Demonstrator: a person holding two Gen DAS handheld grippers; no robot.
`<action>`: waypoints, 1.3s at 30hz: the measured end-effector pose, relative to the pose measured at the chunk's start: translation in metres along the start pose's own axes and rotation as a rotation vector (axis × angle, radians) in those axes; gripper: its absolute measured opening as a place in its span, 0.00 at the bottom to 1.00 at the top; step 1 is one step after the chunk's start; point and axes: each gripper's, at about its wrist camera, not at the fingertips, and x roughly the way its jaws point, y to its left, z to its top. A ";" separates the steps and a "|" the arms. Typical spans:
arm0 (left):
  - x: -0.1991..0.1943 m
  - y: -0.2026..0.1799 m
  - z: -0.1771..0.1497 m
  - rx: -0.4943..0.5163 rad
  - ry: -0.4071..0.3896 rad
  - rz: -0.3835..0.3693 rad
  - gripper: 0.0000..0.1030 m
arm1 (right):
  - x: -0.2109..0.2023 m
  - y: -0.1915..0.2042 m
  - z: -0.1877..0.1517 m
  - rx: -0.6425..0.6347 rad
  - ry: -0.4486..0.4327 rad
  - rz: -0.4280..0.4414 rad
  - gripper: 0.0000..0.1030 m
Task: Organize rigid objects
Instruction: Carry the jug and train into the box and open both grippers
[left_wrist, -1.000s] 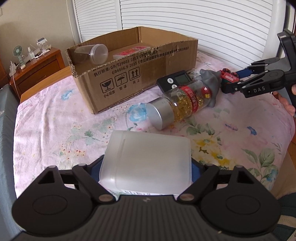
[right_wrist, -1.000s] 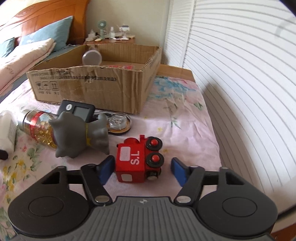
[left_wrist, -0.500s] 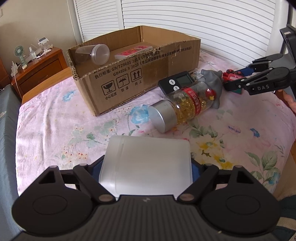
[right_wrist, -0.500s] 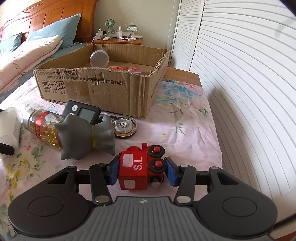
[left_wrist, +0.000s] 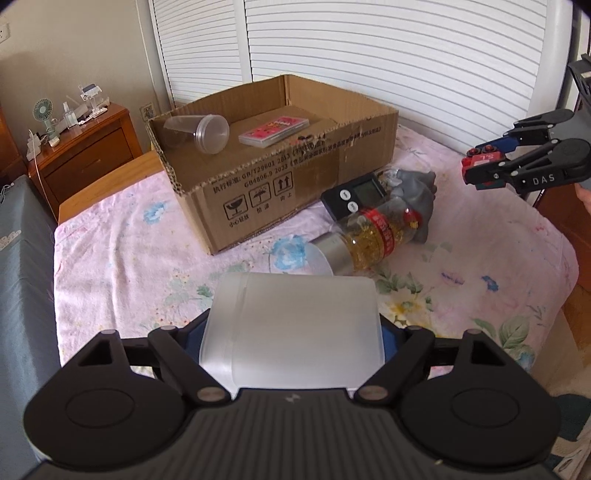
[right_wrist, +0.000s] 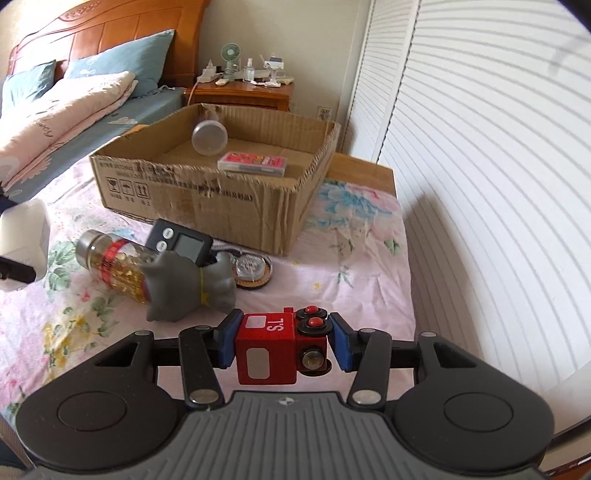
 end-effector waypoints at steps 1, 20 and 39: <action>-0.002 0.001 0.003 0.000 0.000 -0.002 0.81 | -0.003 0.000 0.003 -0.007 -0.003 0.004 0.53; 0.013 0.029 0.124 0.021 -0.130 0.043 0.81 | -0.019 0.005 0.093 -0.066 -0.161 0.087 0.53; 0.074 0.062 0.144 -0.107 -0.130 0.077 0.91 | 0.040 0.003 0.143 -0.053 -0.113 0.118 0.53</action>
